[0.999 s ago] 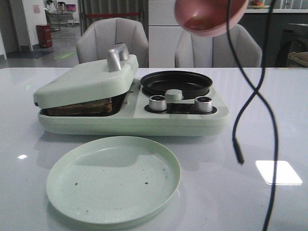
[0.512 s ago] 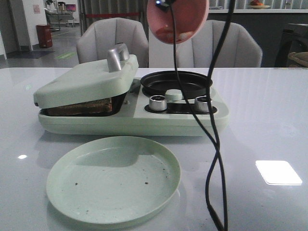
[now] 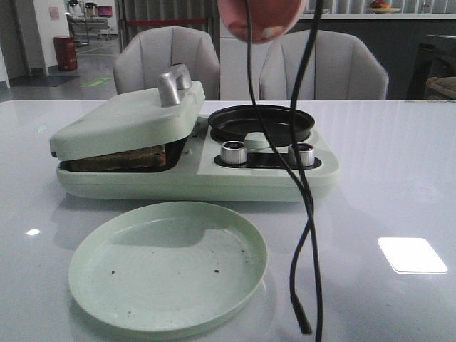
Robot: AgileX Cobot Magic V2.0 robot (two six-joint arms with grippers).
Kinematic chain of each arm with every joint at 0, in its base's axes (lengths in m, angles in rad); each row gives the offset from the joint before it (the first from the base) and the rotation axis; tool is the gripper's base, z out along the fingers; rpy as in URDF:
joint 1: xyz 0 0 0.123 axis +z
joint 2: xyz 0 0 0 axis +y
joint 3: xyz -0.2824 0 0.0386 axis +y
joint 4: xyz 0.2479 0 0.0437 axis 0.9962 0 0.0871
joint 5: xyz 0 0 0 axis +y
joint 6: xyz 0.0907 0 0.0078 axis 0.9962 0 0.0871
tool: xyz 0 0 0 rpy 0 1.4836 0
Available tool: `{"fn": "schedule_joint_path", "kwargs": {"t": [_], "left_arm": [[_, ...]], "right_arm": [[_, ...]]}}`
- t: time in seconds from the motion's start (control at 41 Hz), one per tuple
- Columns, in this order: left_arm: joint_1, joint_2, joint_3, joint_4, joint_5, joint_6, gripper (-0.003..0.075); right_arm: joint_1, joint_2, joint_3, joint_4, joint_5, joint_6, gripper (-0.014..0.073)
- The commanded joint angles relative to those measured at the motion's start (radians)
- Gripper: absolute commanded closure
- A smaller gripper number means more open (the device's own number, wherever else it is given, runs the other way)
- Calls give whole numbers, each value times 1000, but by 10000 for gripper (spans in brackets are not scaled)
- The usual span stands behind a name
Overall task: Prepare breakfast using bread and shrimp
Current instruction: 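Tilt the pink bowl over the black pan to pour the shrimp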
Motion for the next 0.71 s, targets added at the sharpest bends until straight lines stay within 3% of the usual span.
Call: {"fn": "schedule_joint_path", "kwargs": {"t": [0.0,0.682], "left_arm": [[1,-3,-30,-37,-68,-8,620],[1,-3,-30,-37,-68,-8,621]], "right_arm": [[0,-63,-90,-95,87,-96,568],[4,129,-134,-95,205,-218,568]]}}
